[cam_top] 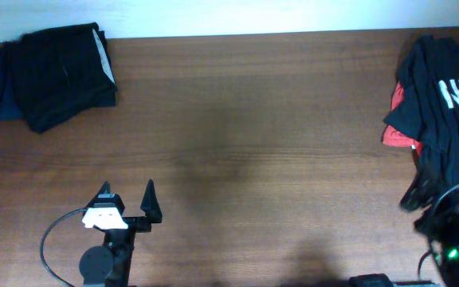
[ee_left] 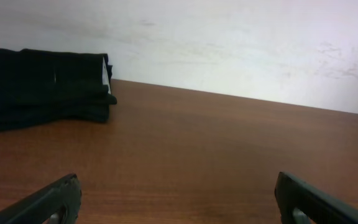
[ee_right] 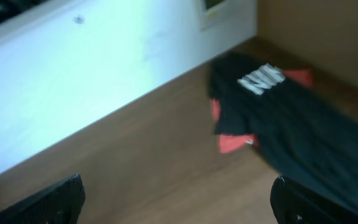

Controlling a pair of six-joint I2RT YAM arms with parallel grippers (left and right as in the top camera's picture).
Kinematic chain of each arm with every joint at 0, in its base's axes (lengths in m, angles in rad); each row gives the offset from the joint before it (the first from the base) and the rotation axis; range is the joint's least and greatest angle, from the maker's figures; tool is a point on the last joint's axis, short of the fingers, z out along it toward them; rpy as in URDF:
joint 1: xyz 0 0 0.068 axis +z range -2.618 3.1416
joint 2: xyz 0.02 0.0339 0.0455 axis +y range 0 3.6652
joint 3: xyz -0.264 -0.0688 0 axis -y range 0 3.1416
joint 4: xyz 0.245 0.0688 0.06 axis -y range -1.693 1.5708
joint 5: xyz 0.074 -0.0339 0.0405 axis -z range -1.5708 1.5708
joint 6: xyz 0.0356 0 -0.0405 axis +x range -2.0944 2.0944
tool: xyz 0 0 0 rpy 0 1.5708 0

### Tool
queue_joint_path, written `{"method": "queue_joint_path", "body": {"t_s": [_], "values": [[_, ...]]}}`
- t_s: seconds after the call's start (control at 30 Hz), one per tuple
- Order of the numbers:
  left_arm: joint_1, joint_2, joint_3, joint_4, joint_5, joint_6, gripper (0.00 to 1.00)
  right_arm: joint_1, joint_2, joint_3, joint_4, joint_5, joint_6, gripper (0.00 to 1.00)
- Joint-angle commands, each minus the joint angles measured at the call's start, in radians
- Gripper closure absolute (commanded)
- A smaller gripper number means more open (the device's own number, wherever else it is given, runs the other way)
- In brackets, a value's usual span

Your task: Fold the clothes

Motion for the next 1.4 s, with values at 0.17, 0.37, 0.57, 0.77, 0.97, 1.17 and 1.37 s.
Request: {"method": "queue_joint_path", "body": {"t_s": [0.17, 0.37, 0.57, 0.77, 0.97, 1.17, 1.37], "values": [[-0.004, -0.005, -0.005, -0.005, -0.006, -0.008, 0.01, 0.011, -0.542, -0.876, 0.602, -0.336, -0.073, 0.01], [-0.004, -0.005, -0.005, -0.005, -0.006, -0.008, 0.01, 0.009, -0.597, -1.189, 0.984, -0.358, -0.079, 0.01], [-0.004, -0.005, -0.005, -0.005, -0.006, -0.008, 0.01, 0.007, -0.597, -1.331, 1.161, -0.409, -0.301, 0.01], [-0.004, -0.005, -0.005, -0.005, -0.006, -0.008, 0.01, -0.069, -0.597, -1.334, 1.084, -0.399, -0.507, 0.01], [-0.004, -0.005, -0.005, -0.005, -0.006, -0.008, 0.01, -0.070, -0.597, -1.334, 1.085, -0.403, -0.507, 0.01], [-0.004, -0.005, -0.005, -0.005, -0.006, -0.008, 0.01, -0.070, -0.597, -1.334, 1.085, -0.402, -0.507, 0.01], [-0.004, -0.005, -0.005, -0.005, -0.006, -0.008, 0.01, -0.070, -0.597, -1.334, 1.085, -0.402, -0.507, 0.01]]}}
